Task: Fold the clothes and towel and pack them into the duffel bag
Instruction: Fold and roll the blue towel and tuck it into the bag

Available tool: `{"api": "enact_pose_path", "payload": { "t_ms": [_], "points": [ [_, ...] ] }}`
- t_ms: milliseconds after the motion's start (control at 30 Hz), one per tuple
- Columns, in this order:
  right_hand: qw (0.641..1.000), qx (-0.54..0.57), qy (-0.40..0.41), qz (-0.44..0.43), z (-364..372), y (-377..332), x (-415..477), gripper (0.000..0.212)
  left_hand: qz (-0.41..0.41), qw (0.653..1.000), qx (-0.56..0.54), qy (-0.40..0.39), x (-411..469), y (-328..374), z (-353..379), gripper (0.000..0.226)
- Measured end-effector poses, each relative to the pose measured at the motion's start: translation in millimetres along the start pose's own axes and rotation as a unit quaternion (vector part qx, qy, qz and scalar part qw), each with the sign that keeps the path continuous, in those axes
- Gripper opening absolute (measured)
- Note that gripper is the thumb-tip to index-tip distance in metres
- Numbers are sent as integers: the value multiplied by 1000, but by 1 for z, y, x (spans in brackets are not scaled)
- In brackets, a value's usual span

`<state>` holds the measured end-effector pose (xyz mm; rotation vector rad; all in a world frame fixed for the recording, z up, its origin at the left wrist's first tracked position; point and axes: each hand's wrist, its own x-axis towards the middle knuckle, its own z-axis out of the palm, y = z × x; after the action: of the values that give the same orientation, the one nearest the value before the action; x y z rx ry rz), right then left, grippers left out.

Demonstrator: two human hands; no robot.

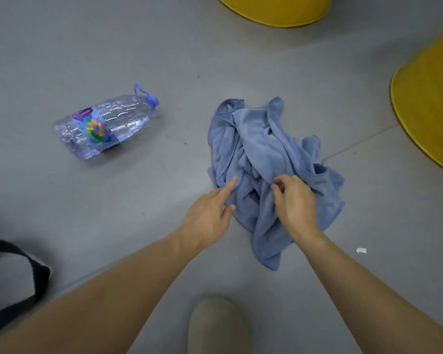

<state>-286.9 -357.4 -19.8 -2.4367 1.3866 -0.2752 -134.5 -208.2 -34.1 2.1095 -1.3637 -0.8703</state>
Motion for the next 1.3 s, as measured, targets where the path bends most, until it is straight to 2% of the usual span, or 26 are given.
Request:
{"api": "enact_pose_path", "payload": {
  "t_ms": [133,300,367,500,600,700,833,933,1033,1133,1233,1300],
  "points": [
    [986,162,39,17,-17,-31,-2,11,3,999,-11,34,-3,19,-17,63],
    [914,403,41,9,-70,-112,-13,11,15,992,-70,105,-27,48,-74,62],
    [887,460,43,-6,-93,-148,-16,15,16,986,-83,143,-46,54,-107,59],
    [857,513,-6,-49,-135,-219,-23,8,-5,966,-140,219,-94,64,-185,39],
    [846,524,-62,-78,-160,-274,-33,13,-18,957,-133,258,-138,72,-241,17],
    [840,517,-132,-97,-182,-322,-47,7,-61,956,-79,277,-185,76,-284,11],
    [815,519,-245,-84,-206,-375,-74,7,-103,935,-161,300,-250,85,-321,11],
    [813,469,-332,-98,-216,-402,-104,10,-132,903,-240,331,-288,87,-339,12],
    [821,379,-405,-138,-220,-417,-139,30,-158,862,-320,360,-322,82,-347,13],
    [849,291,-389,-210,-220,-423,-175,60,-162,812,-422,369,-346,78,-347,9],
    [860,241,-382,-238,-206,-418,-211,82,-165,796,-450,370,-360,77,-351,14],
    [870,215,-380,-231,-193,-410,-230,106,-169,775,-495,354,-366,76,-353,21]
  ]
}}
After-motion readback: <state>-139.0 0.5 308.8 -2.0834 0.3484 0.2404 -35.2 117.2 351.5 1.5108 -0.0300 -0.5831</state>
